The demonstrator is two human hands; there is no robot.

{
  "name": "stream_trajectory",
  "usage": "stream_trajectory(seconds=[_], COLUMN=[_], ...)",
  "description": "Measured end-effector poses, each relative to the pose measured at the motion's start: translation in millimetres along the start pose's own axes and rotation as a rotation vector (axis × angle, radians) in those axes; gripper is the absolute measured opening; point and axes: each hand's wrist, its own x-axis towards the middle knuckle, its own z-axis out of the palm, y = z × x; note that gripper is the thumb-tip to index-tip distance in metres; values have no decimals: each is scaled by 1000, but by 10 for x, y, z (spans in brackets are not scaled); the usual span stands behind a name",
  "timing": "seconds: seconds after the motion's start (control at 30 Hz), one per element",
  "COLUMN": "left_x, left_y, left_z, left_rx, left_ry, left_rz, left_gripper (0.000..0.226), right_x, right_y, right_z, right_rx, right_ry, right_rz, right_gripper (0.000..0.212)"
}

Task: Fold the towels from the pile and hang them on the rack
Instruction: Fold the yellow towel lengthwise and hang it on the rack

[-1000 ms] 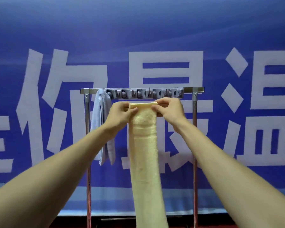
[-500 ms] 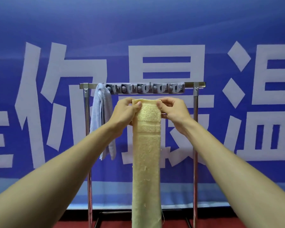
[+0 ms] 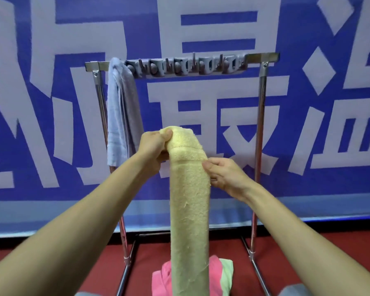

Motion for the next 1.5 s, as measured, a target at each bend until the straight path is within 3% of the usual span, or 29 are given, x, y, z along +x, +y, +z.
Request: stream_trajectory(seconds=[0.13,0.37,0.53,0.6,0.67,0.77,0.83,0.93,1.03,1.27,1.5], left_x=[49,103,66,-14,-94,-196,-288,-456,-600,-668,-650], left_y=[-464,-1551,-2241,-2362,-2407,-2429,-2414,-2407,-2379,-2290,-2131], left_z=[-127,-367,-529,-548,-526,-440,-411,-394,-270,-70,-49], left_rx=[-88,-303,-332,-289,-190,17,101,155,209,117,-26], left_ry=[45,42,-28,-101,-157,-240,-334,-440,-432,-318,-219], left_rz=[-194,-499,-603,-611,-624,-570,-594,-518,-350,-120,-115], left_gripper=[15,14,55,32,52,79,84,57,24,21,21], right_x=[-93,-256,-215,-197,-200,-216,-235,-272,-306,-323,-372], right_y=[509,1264,1460,1459,1449,1417,1398,1386,1421,1423,1577], right_z=[75,131,194,219,211,182,139,77,10,-93,-6], right_rx=[23,123,-26,-24,-23,16,52,55,48,243,233], right_ry=[140,177,222,244,271,327,380,450,535,536,366], right_rz=[-37,84,180,197,188,163,159,166,172,344,588], right_gripper=[11,12,12,13,5,5,11,16,14,14,43])
